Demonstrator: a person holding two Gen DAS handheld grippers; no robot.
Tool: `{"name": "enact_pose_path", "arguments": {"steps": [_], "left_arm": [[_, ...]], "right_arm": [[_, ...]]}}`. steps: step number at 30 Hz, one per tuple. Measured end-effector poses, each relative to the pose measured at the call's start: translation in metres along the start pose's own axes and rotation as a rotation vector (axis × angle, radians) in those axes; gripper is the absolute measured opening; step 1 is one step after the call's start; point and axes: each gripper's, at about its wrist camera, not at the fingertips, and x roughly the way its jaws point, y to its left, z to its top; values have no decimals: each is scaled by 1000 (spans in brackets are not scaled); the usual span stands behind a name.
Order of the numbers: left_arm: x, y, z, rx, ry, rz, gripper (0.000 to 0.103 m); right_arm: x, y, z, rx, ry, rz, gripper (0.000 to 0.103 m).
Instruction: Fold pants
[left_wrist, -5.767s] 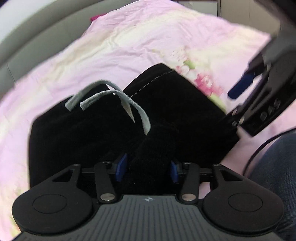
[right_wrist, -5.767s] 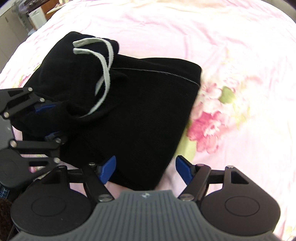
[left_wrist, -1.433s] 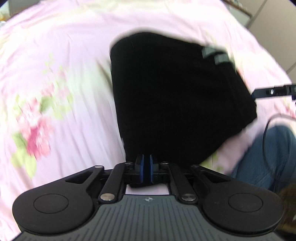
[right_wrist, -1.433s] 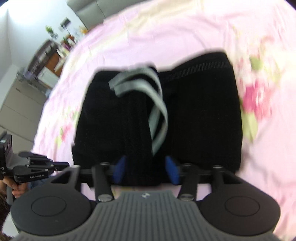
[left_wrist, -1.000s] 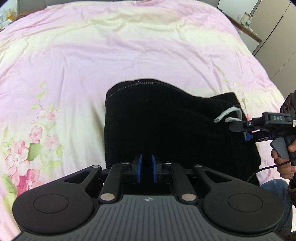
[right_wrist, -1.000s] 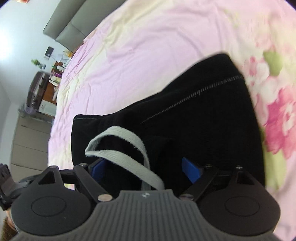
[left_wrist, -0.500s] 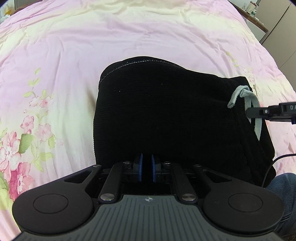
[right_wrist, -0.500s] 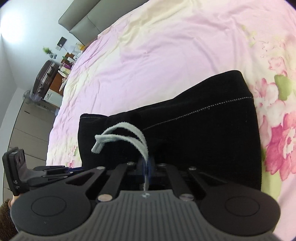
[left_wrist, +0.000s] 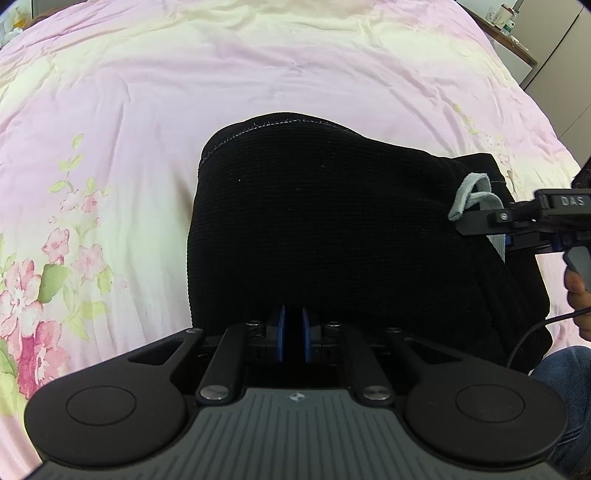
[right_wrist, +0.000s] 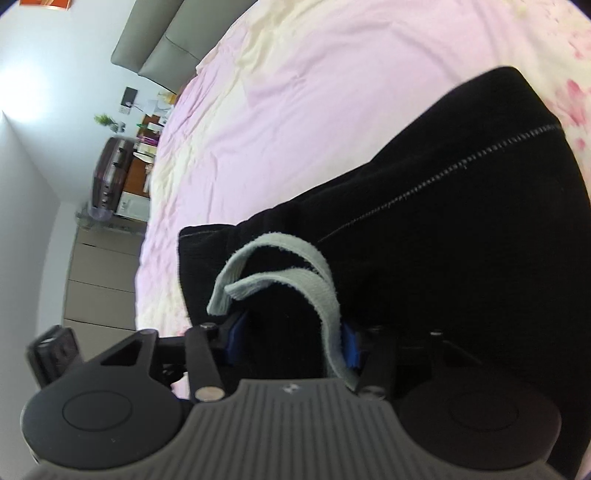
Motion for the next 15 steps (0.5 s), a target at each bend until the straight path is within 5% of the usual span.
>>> {"name": "enact_pose_path", "arguments": {"steps": [3, 6, 10, 15], "left_arm": [[-2, 2, 1, -4, 1, -6, 10], [-9, 3, 0, -2, -14, -21, 10], [-31, 5, 2, -9, -82, -67, 10], [-70, 2, 16, -26, -213, -118, 10]], "right_arm": [[6, -14, 2, 92, -9, 50, 34], [-10, 9, -1, -14, -32, 41, 21], [-45, 74, -6, -262, -74, -3, 16], [-101, 125, 12, -356, -107, 24, 16]]}}
